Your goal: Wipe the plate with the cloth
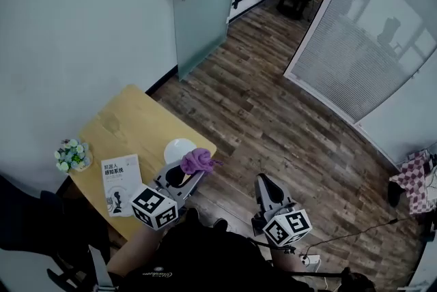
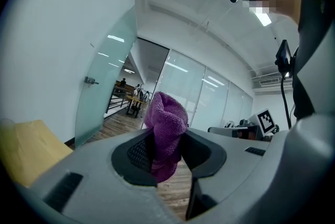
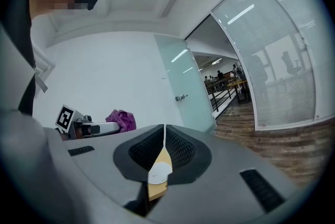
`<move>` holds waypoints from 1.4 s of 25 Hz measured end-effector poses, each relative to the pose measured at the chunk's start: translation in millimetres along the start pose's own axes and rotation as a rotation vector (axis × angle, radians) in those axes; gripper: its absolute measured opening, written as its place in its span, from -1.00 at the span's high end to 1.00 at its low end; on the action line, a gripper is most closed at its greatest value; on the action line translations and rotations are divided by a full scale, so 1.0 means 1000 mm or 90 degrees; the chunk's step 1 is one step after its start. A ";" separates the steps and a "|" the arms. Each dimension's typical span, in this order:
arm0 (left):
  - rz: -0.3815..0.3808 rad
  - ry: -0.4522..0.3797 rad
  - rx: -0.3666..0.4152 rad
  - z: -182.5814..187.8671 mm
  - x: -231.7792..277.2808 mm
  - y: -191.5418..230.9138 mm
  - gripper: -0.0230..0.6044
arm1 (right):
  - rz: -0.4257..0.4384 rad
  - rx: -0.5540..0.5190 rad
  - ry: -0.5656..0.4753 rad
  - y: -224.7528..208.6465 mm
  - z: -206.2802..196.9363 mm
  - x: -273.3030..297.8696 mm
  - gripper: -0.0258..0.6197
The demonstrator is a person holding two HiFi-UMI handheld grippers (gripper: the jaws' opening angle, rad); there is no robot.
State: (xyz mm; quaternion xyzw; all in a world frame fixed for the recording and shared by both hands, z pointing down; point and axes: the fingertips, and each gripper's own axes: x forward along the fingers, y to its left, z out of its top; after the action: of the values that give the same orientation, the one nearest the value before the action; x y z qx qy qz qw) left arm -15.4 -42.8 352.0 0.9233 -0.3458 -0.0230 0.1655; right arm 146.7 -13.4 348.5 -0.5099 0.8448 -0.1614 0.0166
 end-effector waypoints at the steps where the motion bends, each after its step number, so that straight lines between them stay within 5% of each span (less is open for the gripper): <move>1: 0.010 0.002 -0.005 -0.003 -0.003 0.004 0.53 | 0.010 0.000 0.009 0.002 -0.003 0.007 0.87; 13: 0.185 0.073 -0.100 -0.078 -0.053 0.089 0.53 | 0.116 0.038 0.138 0.033 -0.070 0.077 0.87; 17: 0.232 0.132 -0.064 -0.101 -0.047 0.142 0.53 | 0.111 0.035 0.141 0.032 -0.073 0.083 0.87; 26: 0.280 0.360 0.038 -0.159 0.019 0.272 0.53 | 0.032 0.035 0.122 -0.001 -0.059 0.069 0.87; 35: 0.277 0.477 0.047 -0.211 0.036 0.296 0.53 | -0.028 0.049 0.108 -0.029 -0.055 0.055 0.87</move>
State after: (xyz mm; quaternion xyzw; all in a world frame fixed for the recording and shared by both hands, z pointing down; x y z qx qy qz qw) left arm -141.6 -213.8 648.5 0.7787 -0.4489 0.3618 0.2476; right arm 135.1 -59.3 416.0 -0.5115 0.8251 -0.2370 -0.0390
